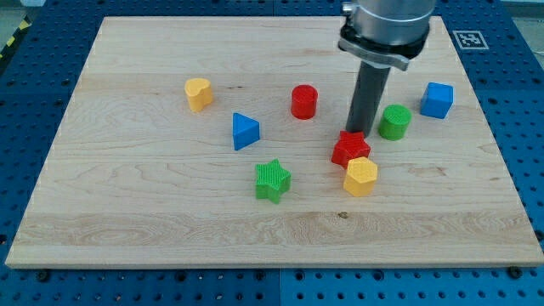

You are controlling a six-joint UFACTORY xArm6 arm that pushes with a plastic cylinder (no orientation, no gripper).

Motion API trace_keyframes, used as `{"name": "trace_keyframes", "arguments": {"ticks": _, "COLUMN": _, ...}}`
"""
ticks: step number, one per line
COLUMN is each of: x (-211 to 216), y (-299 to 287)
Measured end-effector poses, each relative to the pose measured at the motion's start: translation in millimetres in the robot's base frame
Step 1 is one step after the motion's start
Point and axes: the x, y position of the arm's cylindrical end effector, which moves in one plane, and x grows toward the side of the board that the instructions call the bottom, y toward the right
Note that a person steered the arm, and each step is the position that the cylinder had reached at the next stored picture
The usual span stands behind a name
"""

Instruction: Slide the red star towards the bottom of the green circle along with hexagon

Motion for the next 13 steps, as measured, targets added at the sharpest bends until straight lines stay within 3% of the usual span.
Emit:
{"name": "trace_keyframes", "arguments": {"ticks": 4, "x": -0.8, "y": 57.4}}
{"name": "trace_keyframes", "arguments": {"ticks": 5, "x": 21.5, "y": 10.6}}
{"name": "trace_keyframes", "arguments": {"ticks": 7, "x": 20.8, "y": -11.2}}
{"name": "trace_keyframes", "arguments": {"ticks": 9, "x": 20.8, "y": -90.0}}
{"name": "trace_keyframes", "arguments": {"ticks": 13, "x": 38.5, "y": -132.7}}
